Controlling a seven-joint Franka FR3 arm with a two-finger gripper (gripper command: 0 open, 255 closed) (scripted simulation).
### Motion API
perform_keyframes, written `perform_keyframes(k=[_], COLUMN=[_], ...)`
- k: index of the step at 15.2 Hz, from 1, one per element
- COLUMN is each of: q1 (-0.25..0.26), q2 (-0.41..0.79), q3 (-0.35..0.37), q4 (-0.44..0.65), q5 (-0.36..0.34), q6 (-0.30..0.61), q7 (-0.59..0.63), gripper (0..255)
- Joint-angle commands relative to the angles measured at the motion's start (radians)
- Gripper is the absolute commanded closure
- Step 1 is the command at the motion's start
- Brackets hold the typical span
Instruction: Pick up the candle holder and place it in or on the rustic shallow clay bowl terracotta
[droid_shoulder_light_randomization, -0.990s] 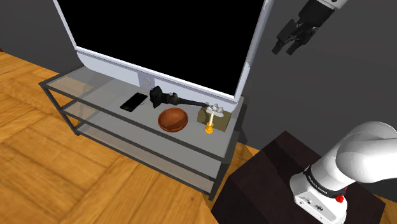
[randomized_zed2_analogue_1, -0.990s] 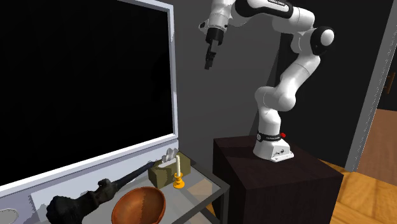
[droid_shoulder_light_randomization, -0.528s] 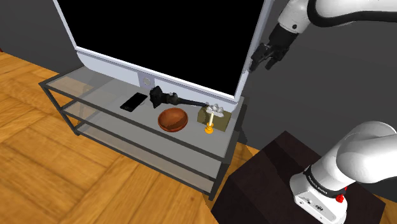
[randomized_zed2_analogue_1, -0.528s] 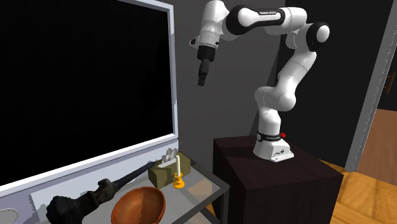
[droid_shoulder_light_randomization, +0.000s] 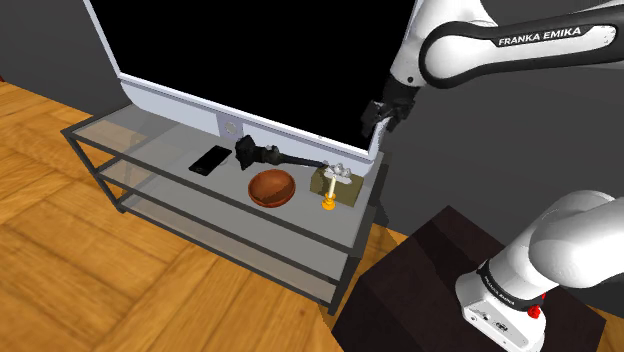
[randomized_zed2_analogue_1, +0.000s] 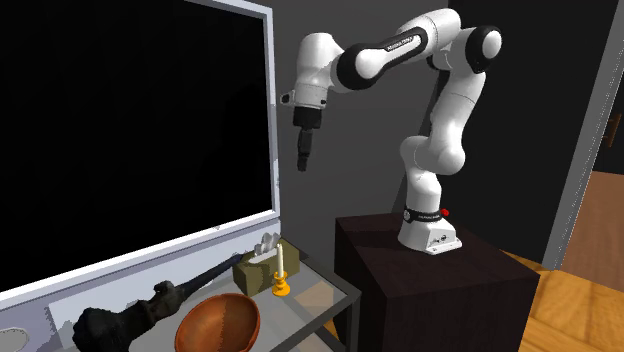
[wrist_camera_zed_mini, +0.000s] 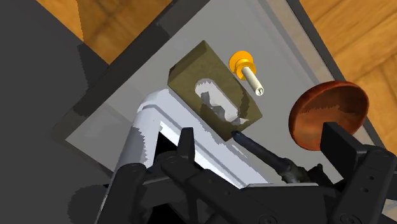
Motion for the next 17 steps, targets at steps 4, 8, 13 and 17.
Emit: perform_keyframes(k=[4, 8, 13, 17], q1=[0.001, 0.001, 0.011, 0.02], q2=[0.16, 0.305, 0.497, 0.574], q3=[0.047, 0.077, 0.095, 0.092], q4=[0.007, 0.037, 0.1, 0.119], q5=[-0.03, -0.074, -0.156, -0.191], q6=[0.119, 0.203, 0.288, 0.332], q7=[0.054, 0.108, 0.191, 0.222], gripper=[0, 0, 0, 0])
